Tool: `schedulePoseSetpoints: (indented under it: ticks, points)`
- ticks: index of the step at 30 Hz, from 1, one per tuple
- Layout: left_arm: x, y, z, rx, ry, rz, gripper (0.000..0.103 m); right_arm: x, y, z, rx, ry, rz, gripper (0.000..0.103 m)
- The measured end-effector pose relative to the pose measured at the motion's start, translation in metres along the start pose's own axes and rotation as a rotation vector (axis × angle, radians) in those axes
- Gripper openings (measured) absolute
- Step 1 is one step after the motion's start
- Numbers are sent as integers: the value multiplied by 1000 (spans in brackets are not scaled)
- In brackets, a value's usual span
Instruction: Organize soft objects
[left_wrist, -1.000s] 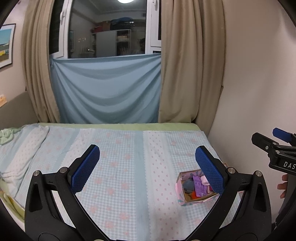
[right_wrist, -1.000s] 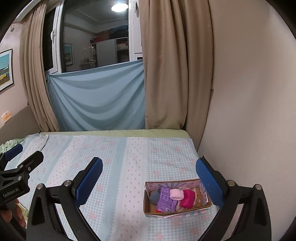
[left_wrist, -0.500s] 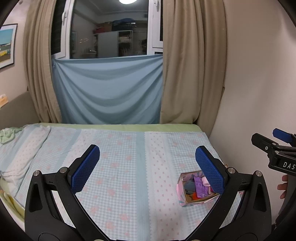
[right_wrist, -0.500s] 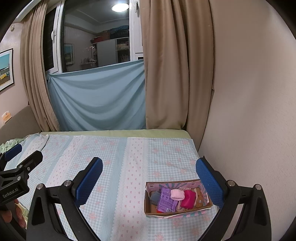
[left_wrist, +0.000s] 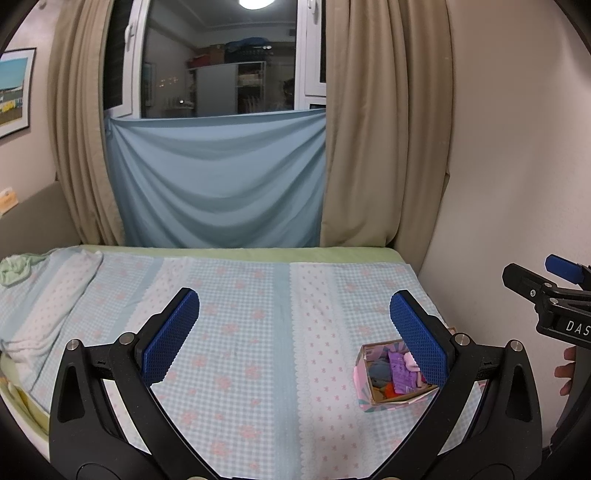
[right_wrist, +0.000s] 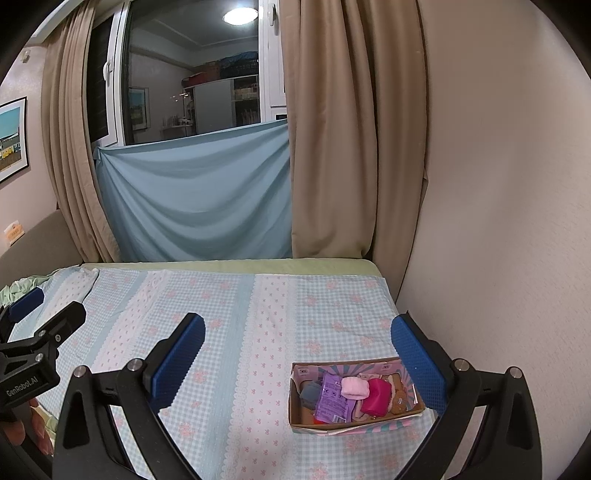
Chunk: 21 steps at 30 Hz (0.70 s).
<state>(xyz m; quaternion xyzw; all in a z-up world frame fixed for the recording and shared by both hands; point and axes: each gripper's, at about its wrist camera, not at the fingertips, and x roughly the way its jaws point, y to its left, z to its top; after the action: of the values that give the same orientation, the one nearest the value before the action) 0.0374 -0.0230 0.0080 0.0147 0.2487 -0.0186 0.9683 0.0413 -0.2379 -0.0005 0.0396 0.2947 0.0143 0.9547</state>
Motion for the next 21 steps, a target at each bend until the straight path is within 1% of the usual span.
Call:
schedulePoseSetpoints:
  ticks: [15,21]
  points:
    - [-1,2,-2,-1,2,11,103,0,3,0,-3,-1,2,100]
    - [-4,-1,-2,7,-14,18,103,1,3,-1,-4,-1,3,100]
